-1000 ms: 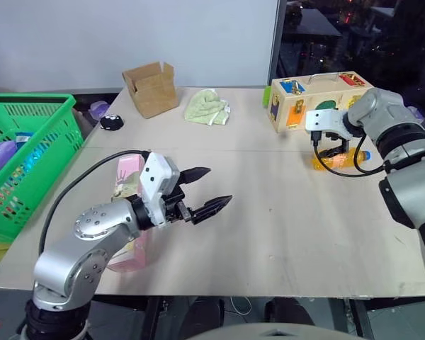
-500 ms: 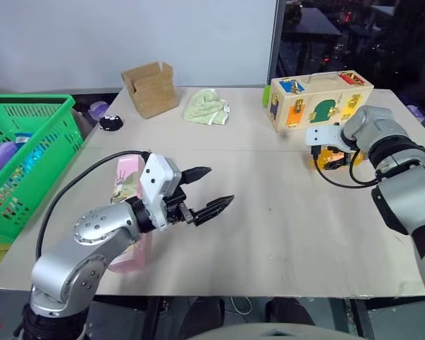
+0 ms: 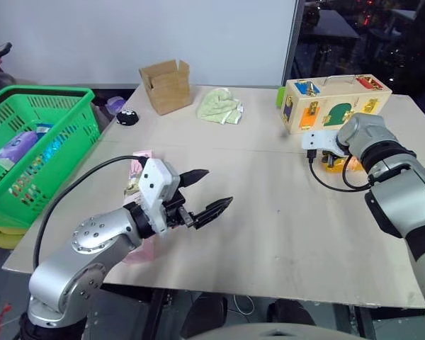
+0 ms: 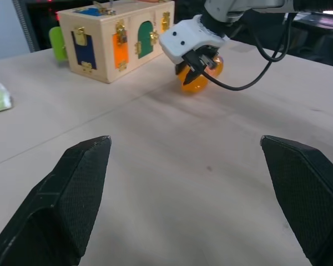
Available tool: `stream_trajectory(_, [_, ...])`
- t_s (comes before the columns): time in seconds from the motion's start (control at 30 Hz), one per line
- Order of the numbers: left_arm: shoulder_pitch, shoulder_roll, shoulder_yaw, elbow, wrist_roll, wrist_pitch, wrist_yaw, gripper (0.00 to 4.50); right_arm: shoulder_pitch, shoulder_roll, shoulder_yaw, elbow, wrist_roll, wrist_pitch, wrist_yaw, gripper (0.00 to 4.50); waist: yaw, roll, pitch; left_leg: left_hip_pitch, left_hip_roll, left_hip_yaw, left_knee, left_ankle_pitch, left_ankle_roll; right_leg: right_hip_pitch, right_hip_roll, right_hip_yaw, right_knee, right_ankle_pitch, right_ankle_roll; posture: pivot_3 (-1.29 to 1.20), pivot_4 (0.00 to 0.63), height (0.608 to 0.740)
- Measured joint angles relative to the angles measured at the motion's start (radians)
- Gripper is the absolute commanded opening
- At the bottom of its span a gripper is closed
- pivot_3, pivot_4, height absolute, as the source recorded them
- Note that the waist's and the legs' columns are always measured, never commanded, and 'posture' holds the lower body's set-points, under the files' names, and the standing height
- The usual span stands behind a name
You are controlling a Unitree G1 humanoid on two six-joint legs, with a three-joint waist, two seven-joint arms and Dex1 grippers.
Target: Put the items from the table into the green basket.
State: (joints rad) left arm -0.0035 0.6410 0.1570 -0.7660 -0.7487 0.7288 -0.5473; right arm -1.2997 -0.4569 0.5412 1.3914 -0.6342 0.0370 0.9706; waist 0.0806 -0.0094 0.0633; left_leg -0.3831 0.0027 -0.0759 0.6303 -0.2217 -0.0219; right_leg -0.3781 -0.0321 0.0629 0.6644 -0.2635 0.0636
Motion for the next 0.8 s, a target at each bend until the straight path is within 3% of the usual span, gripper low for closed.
stream_trajectory(0.27, [0.013,-0.019,-0.028,0.028,0.041,-0.061,-0.014,4.50,-0.002,0.003,-0.119,-0.002,0.114,0.002,0.180,0.05,-0.013,0.000,0.000,0.000,0.000,0.000,0.000,0.000,0.000,0.000,0.000,0.000,0.000,0.000,0.000,0.24,0.000,0.740])
stream_trajectory(0.37, [0.023,-0.031,-0.060,0.051,0.070,-0.091,-0.026,4.50,-0.008,0.004,-0.196,-0.019,0.187,0.004,0.177,0.80,-0.017,0.000,0.000,0.000,0.001,0.000,0.000,0.000,0.000,0.000,0.000,0.000,0.000,0.000,0.000,0.22,0.000,0.740])
stream_trajectory(0.6, [0.024,-0.037,-0.080,0.078,0.098,-0.129,-0.051,4.50,-0.016,-0.021,-0.346,-0.073,0.305,0.113,-0.021,4.20,-0.013,0.001,0.000,0.000,0.000,0.001,0.000,0.000,0.000,0.000,0.000,0.001,-0.001,0.000,0.000,0.18,0.000,0.740])
stream_trajectory(0.63, [0.016,-0.038,-0.082,0.085,0.100,-0.131,-0.054,4.50,-0.016,-0.023,-0.374,-0.075,0.327,0.147,-0.082,4.40,-0.013,0.001,0.000,0.000,0.000,0.001,0.000,0.000,0.000,0.000,0.000,0.001,-0.001,0.000,0.000,0.18,0.000,0.740])
stream_trajectory(0.8, [-0.028,-0.047,-0.098,0.117,0.118,-0.141,-0.061,4.50,-0.016,-0.024,-0.497,-0.085,0.421,0.333,-0.325,4.40,-0.018,0.001,0.000,0.000,0.000,0.002,0.000,0.000,0.000,-0.001,0.000,0.002,-0.001,0.000,-0.001,0.17,0.000,0.740])
